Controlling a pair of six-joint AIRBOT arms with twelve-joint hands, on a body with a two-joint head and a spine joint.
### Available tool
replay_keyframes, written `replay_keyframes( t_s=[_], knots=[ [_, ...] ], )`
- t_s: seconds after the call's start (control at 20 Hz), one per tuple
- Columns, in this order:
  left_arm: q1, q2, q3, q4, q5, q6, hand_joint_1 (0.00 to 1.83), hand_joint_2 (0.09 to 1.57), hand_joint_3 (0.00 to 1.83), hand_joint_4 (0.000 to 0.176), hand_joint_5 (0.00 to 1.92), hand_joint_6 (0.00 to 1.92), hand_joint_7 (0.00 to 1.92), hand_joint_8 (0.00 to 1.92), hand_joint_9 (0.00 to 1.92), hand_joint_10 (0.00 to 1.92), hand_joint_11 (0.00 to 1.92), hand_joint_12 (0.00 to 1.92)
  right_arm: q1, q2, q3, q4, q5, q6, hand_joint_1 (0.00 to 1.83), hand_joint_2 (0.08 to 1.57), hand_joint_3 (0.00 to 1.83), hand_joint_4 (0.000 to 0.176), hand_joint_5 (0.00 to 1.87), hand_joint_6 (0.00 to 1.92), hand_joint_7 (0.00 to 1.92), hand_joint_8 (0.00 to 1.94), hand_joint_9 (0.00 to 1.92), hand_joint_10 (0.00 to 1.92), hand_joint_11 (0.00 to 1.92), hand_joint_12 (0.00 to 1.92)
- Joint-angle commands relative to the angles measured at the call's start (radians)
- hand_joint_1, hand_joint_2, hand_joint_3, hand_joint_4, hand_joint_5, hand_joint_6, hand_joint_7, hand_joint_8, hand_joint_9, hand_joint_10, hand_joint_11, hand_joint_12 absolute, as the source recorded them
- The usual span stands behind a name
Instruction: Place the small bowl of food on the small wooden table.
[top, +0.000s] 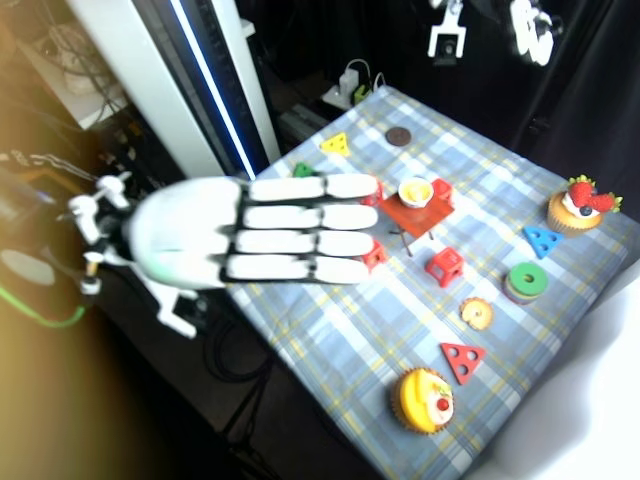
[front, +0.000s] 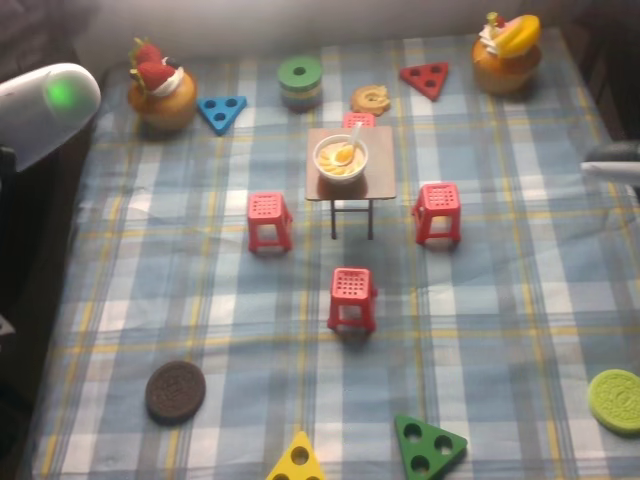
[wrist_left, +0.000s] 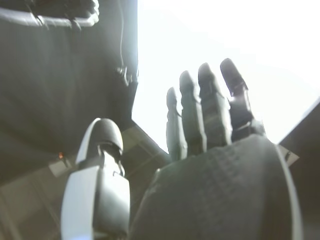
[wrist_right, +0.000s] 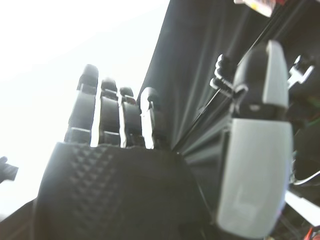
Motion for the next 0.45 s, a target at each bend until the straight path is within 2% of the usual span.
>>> replay_keyframes(
  t_s=[0.0,0.05,0.1,0.15,0.2,0.25,0.3,0.35,0.4],
  knots=[
    [-0.006,0.006,0.004,0.008,-0.18,-0.027,0.53,1.05,0.0,0.036,0.21,0.01,0.26,0.01,0.2,0.01,0.0,0.52,-0.023,0.012,-0.013,0.043,0.237,-0.003,1.02,0.92,0.0,0.096,0.2,0.0,0.23,0.0,0.25,0.01,0.06,0.36],
    [-0.007,0.001,0.005,0.015,-0.203,-0.042,0.48,1.02,0.0,0.051,0.15,0.0,0.24,0.0,0.2,0.0,0.0,0.57,-0.066,0.012,-0.031,0.067,0.287,-0.01,1.05,0.98,0.01,0.087,0.21,0.0,0.23,0.0,0.26,0.0,0.07,0.35],
    [-0.008,-0.005,0.009,0.018,-0.223,-0.056,0.46,1.03,0.0,0.055,0.12,0.0,0.18,0.0,0.16,0.0,0.0,0.6,-0.106,0.012,-0.051,0.092,0.337,-0.022,0.93,0.98,0.0,0.088,0.23,0.01,0.28,0.02,0.31,0.02,0.16,0.39],
    [-0.009,-0.01,0.014,0.015,-0.242,-0.067,0.48,1.07,0.01,0.026,0.12,0.0,0.2,0.0,0.17,0.01,0.0,0.74,-0.154,0.012,-0.07,0.118,0.387,-0.038,0.79,1.04,0.0,0.032,0.26,0.01,0.38,0.02,0.42,0.01,0.18,0.61],
    [-0.008,-0.014,0.019,0.009,-0.252,-0.082,0.46,1.1,0.01,0.012,0.12,0.0,0.22,0.0,0.18,0.01,0.0,0.76,-0.188,0.013,-0.08,0.131,0.415,-0.039,0.67,1.11,0.0,0.025,0.3,0.01,0.47,0.01,0.52,0.02,0.24,0.69],
    [-0.007,-0.021,0.029,0.004,-0.271,-0.119,0.48,1.11,0.01,0.016,0.13,0.0,0.22,0.0,0.18,0.0,0.0,0.67,-0.2,0.018,-0.095,0.14,0.415,-0.043,0.66,1.12,0.0,0.022,0.34,0.0,0.52,0.01,0.57,0.01,0.28,0.72],
    [-0.001,-0.027,0.04,0.004,-0.292,-0.162,0.43,1.13,0.01,0.017,0.17,0.01,0.25,0.01,0.21,0.01,0.0,0.7,-0.204,0.017,-0.098,0.138,0.415,-0.047,0.66,1.1,0.0,0.03,0.33,0.0,0.52,0.0,0.6,0.02,0.31,0.73],
    [0.006,-0.033,0.053,0.005,-0.314,-0.217,0.36,1.19,0.01,0.009,0.2,0.01,0.28,0.01,0.24,0.01,0.0,0.86,-0.205,0.014,-0.098,0.134,0.415,-0.047,0.64,1.08,0.0,0.035,0.31,0.0,0.53,0.0,0.63,0.03,0.34,0.74],
    [0.015,-0.042,0.066,0.009,-0.327,-0.278,0.28,1.24,0.01,0.029,0.34,0.02,0.32,0.0,0.28,0.01,0.0,0.86,-0.203,0.013,-0.102,0.125,0.415,-0.047,0.57,1.2,0.0,0.053,0.2,0.0,0.4,0.0,0.56,0.01,0.28,0.64]
  ],
)
